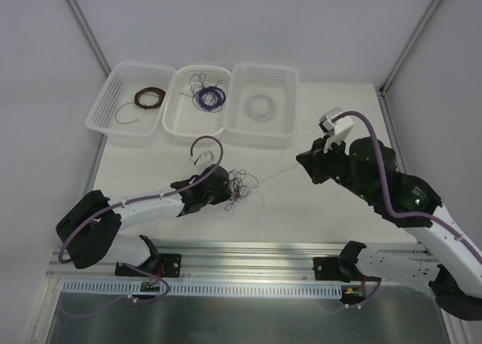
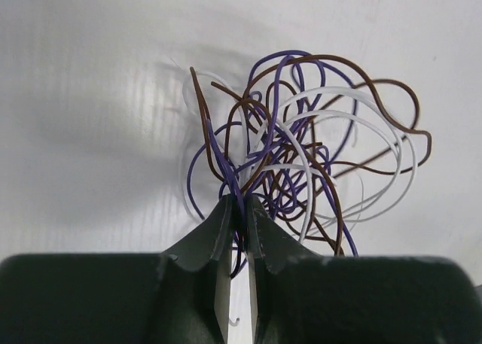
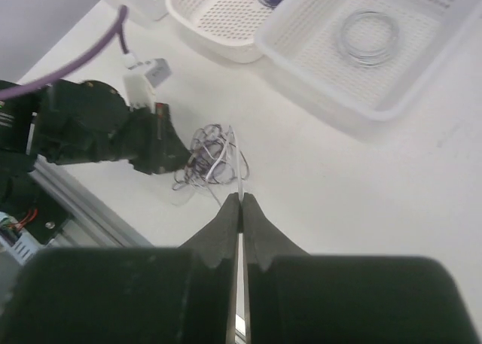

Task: Untangle the cables

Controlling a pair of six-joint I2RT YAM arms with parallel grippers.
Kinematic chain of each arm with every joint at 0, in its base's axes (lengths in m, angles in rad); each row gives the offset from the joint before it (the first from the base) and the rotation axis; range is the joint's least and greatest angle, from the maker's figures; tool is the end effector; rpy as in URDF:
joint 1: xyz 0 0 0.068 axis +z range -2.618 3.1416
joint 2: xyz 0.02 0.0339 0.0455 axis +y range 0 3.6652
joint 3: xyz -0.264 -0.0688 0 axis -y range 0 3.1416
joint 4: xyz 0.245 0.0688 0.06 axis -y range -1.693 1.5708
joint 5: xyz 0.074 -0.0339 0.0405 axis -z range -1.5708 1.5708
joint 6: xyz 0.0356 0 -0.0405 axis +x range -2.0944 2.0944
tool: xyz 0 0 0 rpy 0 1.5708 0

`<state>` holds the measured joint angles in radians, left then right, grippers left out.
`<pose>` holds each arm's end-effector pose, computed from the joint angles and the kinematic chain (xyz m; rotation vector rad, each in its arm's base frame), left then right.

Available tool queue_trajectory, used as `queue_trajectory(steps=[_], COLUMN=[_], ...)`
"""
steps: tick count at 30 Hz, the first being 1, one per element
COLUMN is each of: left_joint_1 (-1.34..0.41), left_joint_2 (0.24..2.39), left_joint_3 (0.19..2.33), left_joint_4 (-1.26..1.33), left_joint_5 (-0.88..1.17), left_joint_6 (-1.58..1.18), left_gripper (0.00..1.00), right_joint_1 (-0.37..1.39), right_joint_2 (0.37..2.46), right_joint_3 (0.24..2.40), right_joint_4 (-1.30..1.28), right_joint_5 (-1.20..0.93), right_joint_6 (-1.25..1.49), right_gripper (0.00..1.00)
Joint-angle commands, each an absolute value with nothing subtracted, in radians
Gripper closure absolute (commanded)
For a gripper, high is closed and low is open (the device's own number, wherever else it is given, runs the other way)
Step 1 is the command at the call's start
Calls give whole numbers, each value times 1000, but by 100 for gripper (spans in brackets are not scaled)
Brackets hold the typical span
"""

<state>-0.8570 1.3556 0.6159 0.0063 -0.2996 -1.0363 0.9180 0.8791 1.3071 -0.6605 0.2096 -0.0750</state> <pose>0.1816 -0.1936 0.1783 -0.3668 2.3215 -0.6400 0.1003 0.1190 0.4480 -0.7302 1.6640 0.4121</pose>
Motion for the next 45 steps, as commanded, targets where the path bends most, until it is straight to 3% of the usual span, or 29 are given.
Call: queue_trajectory(steps=[1,11,27,37,41,44,45], left_joint_1=[-787,-572,-335,-206,-206,-206,-206], left_joint_2=[1309,1227,1187,1161,1117,1063,1048], left_joint_3=[621,542,537,541,549,563,566], left_joint_4=[-156,-193,-239,-268,-270,-276,-282], left_joint_5=[-410,-376,-379,-344,-262,-186,-148], left_joint_6=[-1002,-962,-902,-850,-825,-770,-744], left_gripper=[95,86,69,64,54,41,32], right_joint_1=[904,897,899,897,899,897,896], right_joint_2=[813,719,710,700,738,771,781], right_joint_3=[1397,1486,1729,1711,1600,1501,1482], right_joint_4=[-753,-845,-943,-950,-916,-842,-825], right_joint_5=[365,508,543,618,586,566,566], right_joint_6=[-129,-166,-235,-262,-242,-233,-235], right_gripper=[99,99,99,99,99,99,99])
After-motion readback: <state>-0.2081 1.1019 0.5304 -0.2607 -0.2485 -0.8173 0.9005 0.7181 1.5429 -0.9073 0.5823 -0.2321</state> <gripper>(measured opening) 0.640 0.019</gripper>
